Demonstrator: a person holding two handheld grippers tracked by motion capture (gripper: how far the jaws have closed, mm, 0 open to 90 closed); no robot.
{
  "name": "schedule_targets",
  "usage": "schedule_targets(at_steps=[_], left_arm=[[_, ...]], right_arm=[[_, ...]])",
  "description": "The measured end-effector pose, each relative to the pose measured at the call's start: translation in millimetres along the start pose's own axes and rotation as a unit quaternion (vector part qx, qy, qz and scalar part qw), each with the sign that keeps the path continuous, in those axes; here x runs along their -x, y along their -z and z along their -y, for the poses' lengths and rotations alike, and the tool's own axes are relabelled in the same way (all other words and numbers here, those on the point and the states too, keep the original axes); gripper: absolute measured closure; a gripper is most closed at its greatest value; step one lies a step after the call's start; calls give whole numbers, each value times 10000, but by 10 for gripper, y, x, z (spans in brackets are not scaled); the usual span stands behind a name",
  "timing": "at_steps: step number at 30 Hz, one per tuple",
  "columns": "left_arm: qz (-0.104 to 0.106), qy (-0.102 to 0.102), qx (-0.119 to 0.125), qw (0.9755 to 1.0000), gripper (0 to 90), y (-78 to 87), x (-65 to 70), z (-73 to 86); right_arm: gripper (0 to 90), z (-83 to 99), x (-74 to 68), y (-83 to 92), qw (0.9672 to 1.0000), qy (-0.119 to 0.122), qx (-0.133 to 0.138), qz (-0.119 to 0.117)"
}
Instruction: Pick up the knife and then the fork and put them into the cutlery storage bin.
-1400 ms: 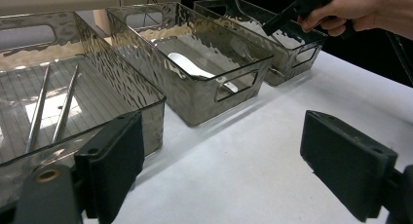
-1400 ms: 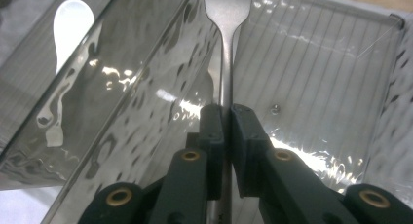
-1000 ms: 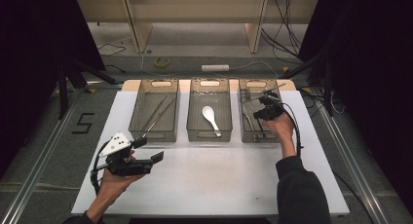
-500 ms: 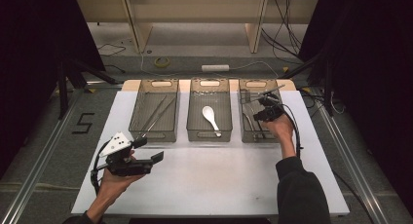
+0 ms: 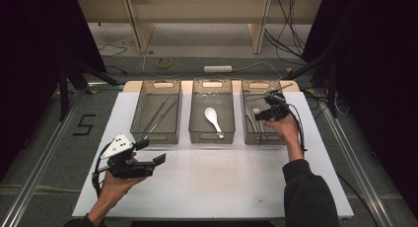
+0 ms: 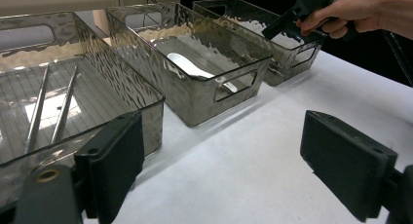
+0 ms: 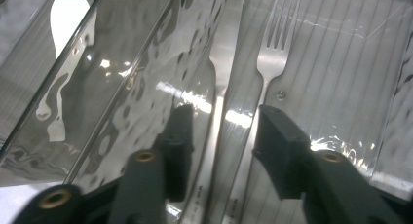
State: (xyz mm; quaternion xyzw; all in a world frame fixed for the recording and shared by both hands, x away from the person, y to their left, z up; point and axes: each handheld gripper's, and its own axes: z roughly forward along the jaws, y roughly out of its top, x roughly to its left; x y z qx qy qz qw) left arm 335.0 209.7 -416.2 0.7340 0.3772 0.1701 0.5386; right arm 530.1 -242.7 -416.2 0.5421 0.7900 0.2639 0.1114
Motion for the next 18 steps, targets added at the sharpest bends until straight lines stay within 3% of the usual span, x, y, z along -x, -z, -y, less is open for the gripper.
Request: schedule_targets(at_steps=[9,18], left_arm=[[-1,4,1,10000,160,-2,0,1],[0,2,1,10000,160,-3,-1,1]], right_arm=[[368,12,-75,129,9997,90,220,-73],[329,77,-206,308,9977,238,584,-253]])
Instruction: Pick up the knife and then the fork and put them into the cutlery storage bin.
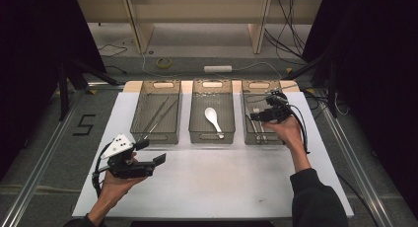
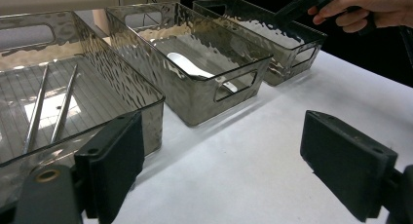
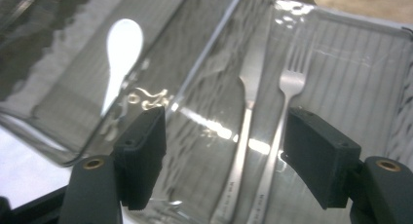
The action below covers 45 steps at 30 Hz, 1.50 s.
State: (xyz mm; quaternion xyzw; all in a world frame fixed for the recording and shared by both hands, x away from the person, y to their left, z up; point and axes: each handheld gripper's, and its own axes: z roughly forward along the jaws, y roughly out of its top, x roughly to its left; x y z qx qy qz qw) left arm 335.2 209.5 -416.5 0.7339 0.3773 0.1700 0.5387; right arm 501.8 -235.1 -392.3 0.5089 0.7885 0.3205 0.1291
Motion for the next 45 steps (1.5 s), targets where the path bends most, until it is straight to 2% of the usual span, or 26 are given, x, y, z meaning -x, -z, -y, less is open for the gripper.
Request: schedule_targets(at_steps=[5,8,15,20,30,37,45], left_arm=[[0,-2,-4,10000,160,-4,0,0],[1,0,-5,10000,160,-3,0,0],[3,-3,-8,10000,160,-2,0,1],[1,-6,-9,10000,160,-5,1,1],[-3,-3,-9,10000,160,-5,-1,3],[8,-4,-17,10000,160,-7,6,1],[17,41,5,10000,160,2,-3,2]], right_arm=[[320,40,-150,89,9996,213,205,-44],[317,61,-228,140,9990,265,325,-153],[305,140,-394,252,9970,427,590,-246],[300,225,-498,306,9955,547,691,-348],[290,456,-672,391,9908,647,1008,-625],[281,585,-721,449,9873,647,1234,-769],[255,725,-770,480,9850,575,1361,-896]])
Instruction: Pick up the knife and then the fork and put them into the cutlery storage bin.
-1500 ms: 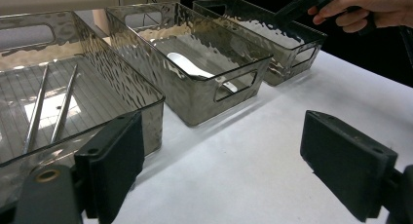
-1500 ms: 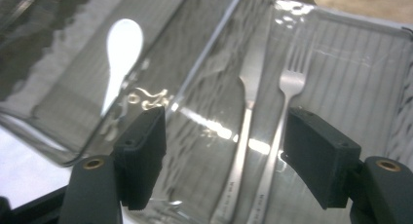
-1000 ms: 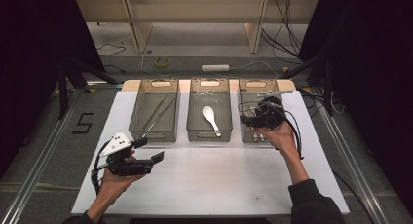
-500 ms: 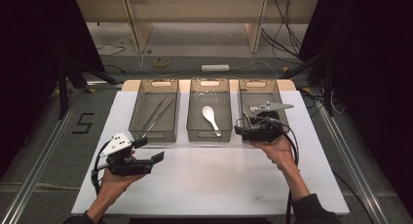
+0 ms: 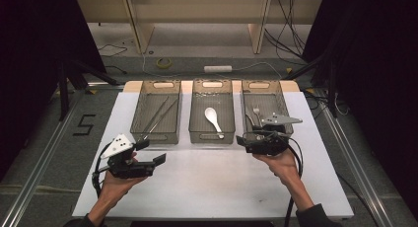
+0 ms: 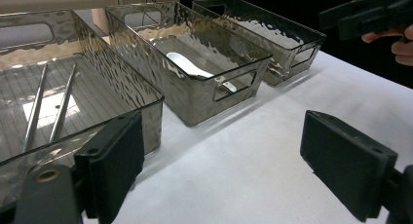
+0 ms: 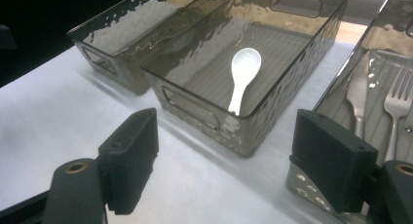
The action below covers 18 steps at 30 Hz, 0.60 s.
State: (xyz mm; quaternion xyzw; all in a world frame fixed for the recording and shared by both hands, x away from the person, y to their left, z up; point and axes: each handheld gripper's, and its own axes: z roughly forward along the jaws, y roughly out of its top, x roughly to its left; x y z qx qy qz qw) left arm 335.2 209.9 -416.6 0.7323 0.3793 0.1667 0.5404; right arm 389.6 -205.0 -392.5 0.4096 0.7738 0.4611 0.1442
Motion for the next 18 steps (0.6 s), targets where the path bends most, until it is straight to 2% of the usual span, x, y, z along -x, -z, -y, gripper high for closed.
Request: schedule_targets(at_steps=[14,18], left_arm=[[31,22,3,10000,160,7,-2,-2],[49,21,3,10000,160,8,-4,-1]], right_arm=[[248,241,-128,130,9991,15,374,-203],[244,314,-168,176,9989,41,408,-206]])
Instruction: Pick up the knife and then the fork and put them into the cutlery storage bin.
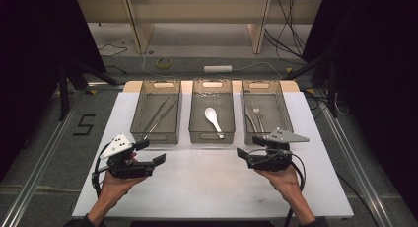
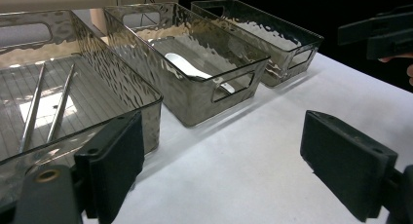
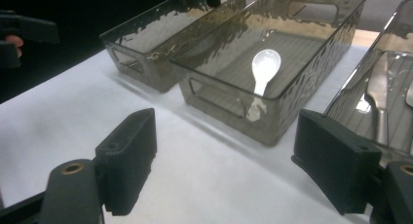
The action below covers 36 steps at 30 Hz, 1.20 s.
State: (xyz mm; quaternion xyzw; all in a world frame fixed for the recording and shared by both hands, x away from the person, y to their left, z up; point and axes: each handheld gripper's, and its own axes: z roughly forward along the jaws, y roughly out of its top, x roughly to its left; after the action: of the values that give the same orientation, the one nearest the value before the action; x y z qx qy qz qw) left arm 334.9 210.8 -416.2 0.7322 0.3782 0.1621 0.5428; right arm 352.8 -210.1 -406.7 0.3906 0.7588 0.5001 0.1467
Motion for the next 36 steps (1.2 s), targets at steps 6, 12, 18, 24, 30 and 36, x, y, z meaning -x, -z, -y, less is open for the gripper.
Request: schedule_targets(at_steps=[6,12,18,24,30,36], left_arm=[[4,5,6,10000,160,-3,3,-1],[27,24,12,10000,159,-3,0,0],[59,48,30,10000,158,0,-5,0],[75,53,21,10000,158,1,-6,0],[90,60,28,9999,158,1,-1,1],[111,75,35,9999,158,8,-5,3]], right_arm=[[240,104,-20,86,10000,14,68,20],[225,199,-12,169,9999,-23,110,20],[212,274,-3,228,9999,-50,109,66],[211,333,17,263,9999,-99,100,98],[212,388,9,287,9998,-142,116,100],[212,422,-6,301,9998,-145,78,136]])
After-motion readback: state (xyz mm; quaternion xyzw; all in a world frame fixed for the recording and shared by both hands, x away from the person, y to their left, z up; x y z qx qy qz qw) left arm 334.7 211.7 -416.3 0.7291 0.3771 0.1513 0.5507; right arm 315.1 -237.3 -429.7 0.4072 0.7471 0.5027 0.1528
